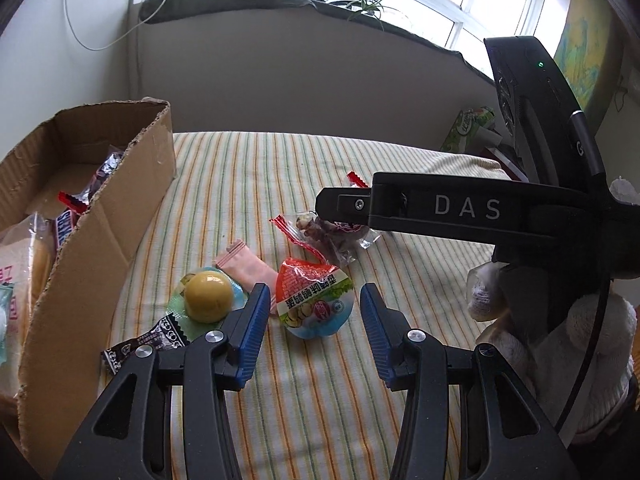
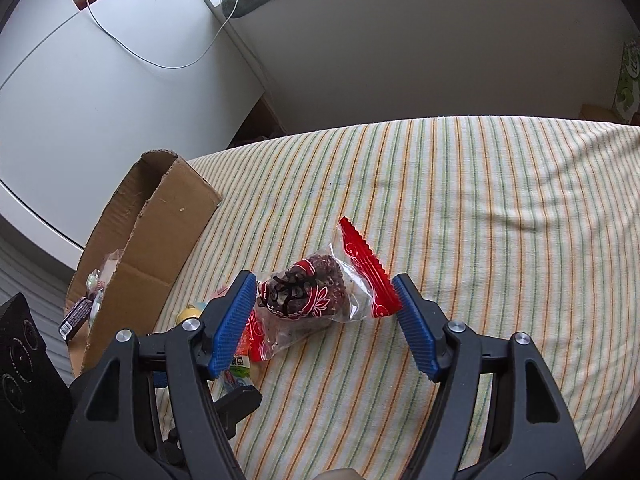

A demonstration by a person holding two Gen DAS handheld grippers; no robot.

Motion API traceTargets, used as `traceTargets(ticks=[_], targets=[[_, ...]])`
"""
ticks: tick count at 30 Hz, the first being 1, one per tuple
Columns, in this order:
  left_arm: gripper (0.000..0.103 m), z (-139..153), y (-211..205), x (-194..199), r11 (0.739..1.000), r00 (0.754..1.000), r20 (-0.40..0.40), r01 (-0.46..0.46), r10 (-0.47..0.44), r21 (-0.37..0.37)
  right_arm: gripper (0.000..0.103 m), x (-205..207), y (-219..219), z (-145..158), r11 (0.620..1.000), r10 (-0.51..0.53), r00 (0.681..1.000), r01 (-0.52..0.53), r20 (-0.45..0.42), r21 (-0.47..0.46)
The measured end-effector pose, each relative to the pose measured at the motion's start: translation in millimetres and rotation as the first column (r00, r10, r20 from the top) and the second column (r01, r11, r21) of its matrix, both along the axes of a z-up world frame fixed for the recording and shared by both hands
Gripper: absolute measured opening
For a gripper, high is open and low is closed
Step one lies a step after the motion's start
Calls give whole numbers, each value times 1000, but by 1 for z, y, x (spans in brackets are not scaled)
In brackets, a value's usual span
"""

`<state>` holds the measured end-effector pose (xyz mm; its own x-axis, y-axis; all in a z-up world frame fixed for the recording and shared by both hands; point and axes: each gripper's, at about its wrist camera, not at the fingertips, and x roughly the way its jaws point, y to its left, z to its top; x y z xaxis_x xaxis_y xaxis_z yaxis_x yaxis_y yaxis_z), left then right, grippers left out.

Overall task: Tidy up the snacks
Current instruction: 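Grasp the second red wrapped sweet with the right tool while the left grasps the red candy bag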

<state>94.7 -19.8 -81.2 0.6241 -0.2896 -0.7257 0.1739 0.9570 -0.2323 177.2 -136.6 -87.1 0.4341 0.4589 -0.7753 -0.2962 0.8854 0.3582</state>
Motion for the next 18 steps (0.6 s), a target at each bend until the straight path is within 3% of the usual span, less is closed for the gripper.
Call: traceTargets(ticks=[8, 10, 13, 18], targets=[[45, -5, 3, 9, 1000, 999, -33, -25, 25, -18, 75, 0, 12, -5, 999, 6, 1000, -5, 23, -37], [40, -5, 5, 9, 999, 999, -32, -29, 29, -14, 74, -1, 15, -5, 999, 14, 999, -13, 31, -53], [40, -4, 1, 8, 1000, 999, -28, -26, 26, -9, 61, -4, 18, -5, 998, 28, 999, -25, 38, -62], [36, -4, 5, 6, 999, 999, -24, -31, 31, -20, 49, -3, 18, -6, 999, 30, 999, -28, 29, -37]])
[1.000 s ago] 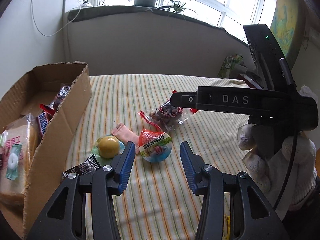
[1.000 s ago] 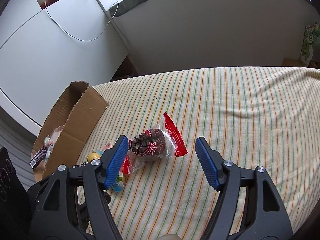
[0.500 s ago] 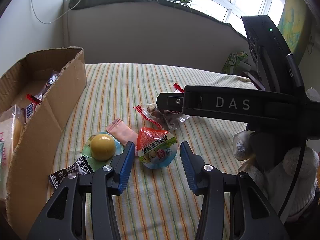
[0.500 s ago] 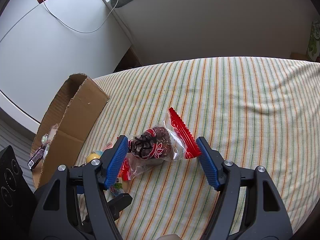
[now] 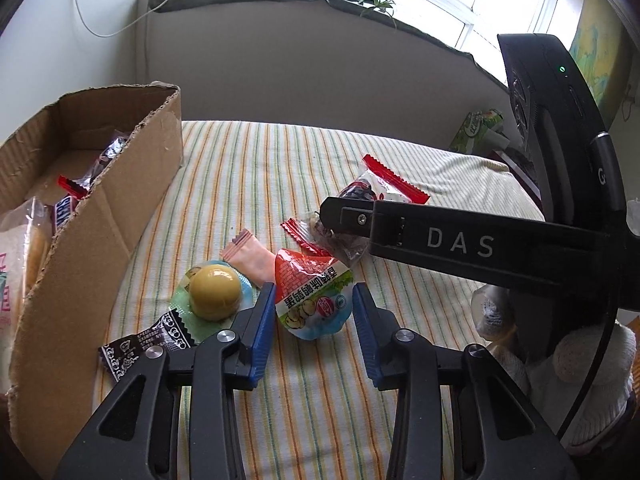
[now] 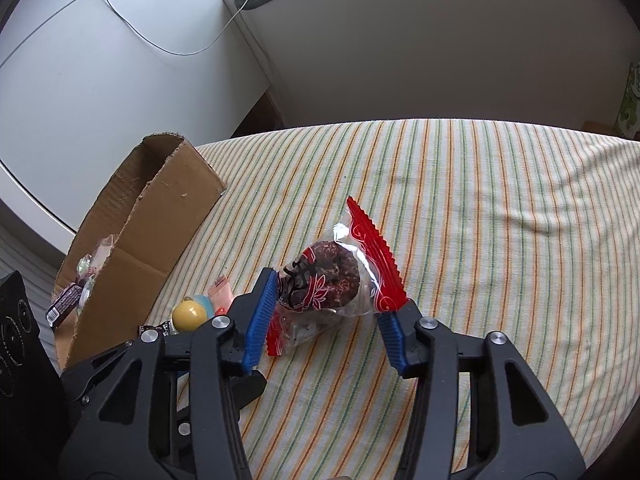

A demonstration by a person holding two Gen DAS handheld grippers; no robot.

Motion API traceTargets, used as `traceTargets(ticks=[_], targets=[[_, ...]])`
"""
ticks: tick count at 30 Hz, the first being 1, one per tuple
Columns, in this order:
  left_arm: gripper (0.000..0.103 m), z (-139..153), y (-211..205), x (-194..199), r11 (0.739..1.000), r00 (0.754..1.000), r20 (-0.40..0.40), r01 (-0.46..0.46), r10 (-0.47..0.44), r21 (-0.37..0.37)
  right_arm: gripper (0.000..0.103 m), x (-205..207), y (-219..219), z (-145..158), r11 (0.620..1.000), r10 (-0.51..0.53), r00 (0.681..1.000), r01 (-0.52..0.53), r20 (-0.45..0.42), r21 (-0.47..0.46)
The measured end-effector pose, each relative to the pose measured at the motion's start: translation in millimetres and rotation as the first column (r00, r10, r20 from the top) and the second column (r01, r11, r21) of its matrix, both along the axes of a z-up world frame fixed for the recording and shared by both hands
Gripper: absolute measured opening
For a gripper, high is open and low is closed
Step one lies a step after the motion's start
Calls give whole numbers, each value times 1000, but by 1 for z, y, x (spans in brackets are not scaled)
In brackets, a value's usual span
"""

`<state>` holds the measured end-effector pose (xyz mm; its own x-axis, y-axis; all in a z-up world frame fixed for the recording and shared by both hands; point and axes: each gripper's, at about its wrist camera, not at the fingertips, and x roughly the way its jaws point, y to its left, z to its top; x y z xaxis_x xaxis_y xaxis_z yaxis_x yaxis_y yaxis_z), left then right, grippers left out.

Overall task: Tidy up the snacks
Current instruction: 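Grasp the second red wrapped sweet with the right tool while the left grasps the red candy bag, then carry both held sweets into the box and open both tools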

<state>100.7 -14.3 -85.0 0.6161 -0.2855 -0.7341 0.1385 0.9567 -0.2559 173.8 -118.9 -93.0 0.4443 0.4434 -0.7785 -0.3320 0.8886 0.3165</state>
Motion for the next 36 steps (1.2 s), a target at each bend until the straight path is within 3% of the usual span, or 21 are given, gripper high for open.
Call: traceTargets(ticks=[2, 14, 22, 36], targets=[[36, 1, 1, -1, 1000, 1000, 3, 2, -2, -3, 44, 0, -3, 1, 1000, -5, 1000, 5, -1, 9], [34, 8, 7, -21, 1000, 999, 37, 11, -11, 14, 33, -15, -23, 21, 999, -21, 999, 20, 49, 26], [34, 11, 1, -27, 1000, 998, 56, 23, -23, 12, 31, -24, -27, 36, 999, -23, 996, 20, 89, 38], [34, 58, 46, -61, 998, 980, 195, -40, 48, -43, 31, -46, -12, 80, 996, 0, 982, -18, 191, 92]])
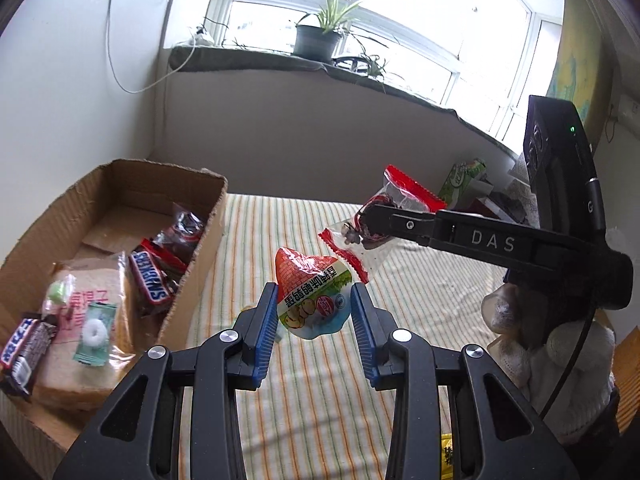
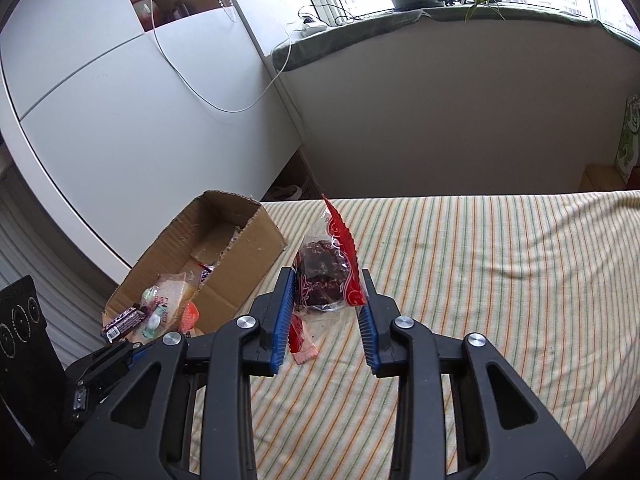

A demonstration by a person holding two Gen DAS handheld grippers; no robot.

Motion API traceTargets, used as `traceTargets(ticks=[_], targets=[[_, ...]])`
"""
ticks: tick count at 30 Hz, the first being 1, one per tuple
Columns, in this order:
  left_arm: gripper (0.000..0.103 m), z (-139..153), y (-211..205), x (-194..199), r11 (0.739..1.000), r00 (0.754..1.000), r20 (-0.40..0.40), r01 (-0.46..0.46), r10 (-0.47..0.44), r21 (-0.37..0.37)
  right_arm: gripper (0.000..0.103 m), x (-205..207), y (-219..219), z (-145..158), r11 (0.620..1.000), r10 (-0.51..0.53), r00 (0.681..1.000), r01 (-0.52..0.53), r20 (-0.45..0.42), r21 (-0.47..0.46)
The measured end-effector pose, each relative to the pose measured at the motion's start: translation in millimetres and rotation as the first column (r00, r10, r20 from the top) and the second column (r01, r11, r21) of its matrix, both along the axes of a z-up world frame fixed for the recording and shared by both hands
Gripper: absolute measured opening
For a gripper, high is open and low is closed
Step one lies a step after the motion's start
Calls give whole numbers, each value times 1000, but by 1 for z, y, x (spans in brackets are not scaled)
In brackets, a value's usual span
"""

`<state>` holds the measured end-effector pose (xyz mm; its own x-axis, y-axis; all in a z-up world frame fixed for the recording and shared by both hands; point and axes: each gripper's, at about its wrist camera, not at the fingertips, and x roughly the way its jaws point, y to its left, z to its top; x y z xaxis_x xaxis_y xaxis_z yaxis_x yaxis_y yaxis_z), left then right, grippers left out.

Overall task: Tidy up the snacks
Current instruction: 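Carry both held sweets into the box and open both tools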

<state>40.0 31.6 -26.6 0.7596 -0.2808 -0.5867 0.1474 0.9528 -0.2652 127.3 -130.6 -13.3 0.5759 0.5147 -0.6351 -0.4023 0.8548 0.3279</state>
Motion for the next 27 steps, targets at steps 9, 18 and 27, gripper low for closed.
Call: traceTargets(ticks=[9, 18, 27], targets=[[34, 21, 39, -6, 993, 991, 65, -114, 113, 20, 31, -5, 45, 17, 998, 58, 997, -59, 45, 23], [34, 16, 85, -5, 968, 969, 70, -243, 239, 63, 31, -9, 106, 17, 991, 136, 989, -136, 65, -4], [34, 7, 106, -8, 949, 953, 60, -302, 298, 90, 31, -8, 150, 7, 983, 186, 981, -185, 54, -13]])
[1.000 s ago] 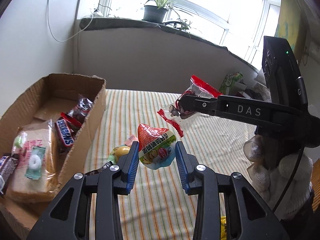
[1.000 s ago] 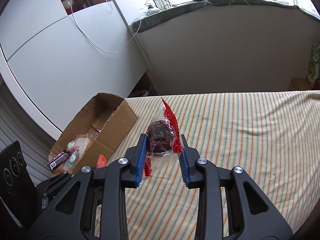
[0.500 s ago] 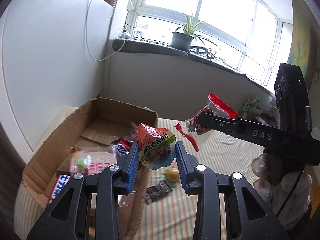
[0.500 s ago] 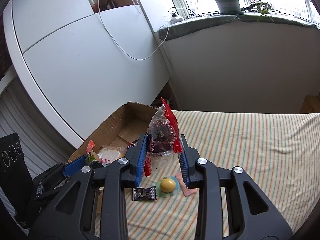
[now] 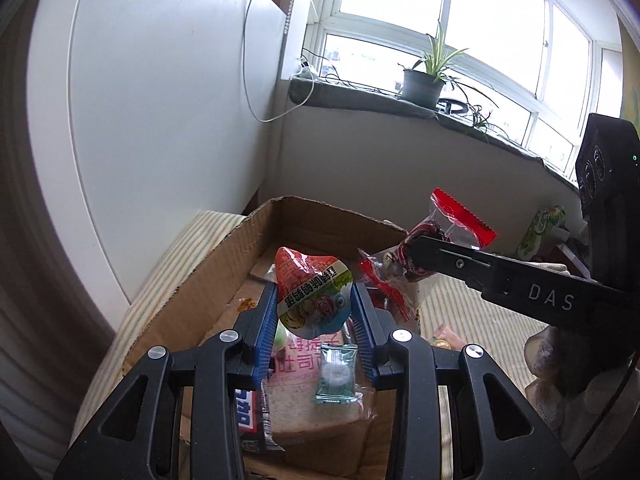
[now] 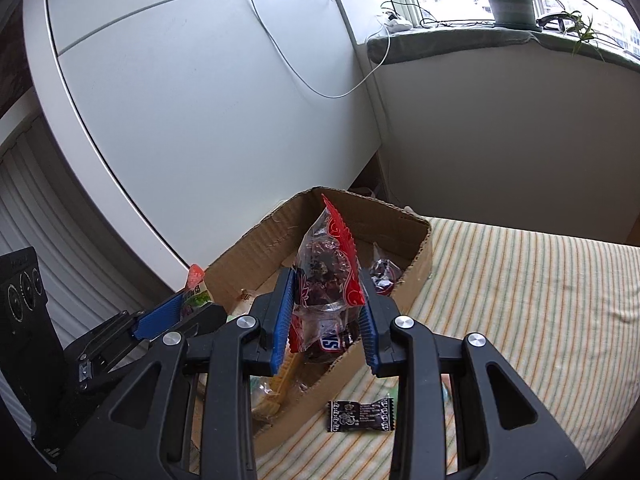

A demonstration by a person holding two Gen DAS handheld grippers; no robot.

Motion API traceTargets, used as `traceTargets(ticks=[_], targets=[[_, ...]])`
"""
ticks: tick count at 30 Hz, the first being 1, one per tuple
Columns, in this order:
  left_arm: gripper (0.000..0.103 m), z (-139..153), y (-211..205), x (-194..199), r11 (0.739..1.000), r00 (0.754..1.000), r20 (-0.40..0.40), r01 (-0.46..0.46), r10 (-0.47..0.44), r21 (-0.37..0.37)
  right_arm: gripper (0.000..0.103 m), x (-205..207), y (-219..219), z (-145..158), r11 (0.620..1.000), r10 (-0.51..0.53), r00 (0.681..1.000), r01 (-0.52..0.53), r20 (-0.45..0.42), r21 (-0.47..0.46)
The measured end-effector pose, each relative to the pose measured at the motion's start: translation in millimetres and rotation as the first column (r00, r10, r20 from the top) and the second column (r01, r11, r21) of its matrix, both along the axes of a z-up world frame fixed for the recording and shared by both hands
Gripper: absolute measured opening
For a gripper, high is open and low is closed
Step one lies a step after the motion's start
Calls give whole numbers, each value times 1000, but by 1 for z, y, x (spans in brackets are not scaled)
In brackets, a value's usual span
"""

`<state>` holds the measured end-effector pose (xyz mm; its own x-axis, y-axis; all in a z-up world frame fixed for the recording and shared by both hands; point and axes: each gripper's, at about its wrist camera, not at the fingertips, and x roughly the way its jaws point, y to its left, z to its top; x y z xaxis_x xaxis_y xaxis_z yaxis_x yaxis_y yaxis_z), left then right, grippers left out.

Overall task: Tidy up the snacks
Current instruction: 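Carry both held sweets into the box and open both tools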

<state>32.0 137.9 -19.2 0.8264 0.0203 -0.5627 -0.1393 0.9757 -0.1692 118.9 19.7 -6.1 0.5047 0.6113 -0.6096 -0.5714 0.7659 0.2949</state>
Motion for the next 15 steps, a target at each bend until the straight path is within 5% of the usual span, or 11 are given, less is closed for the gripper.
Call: traceTargets(ticks=[7, 12, 15], targets=[[39, 0, 8, -1, 1000, 1000, -7, -27, 27, -4, 34, 0, 19, -10, 999, 20, 1000, -20, 4, -26], [47, 1, 13, -3, 998, 998, -3, -56, 56, -5, 62, 2, 11, -8, 1000, -3, 1000, 3, 14, -3], [47, 2, 13, -5, 998, 998, 3, -56, 56, -7, 62, 2, 5, -3, 1000, -7, 1000, 7, 25, 1]])
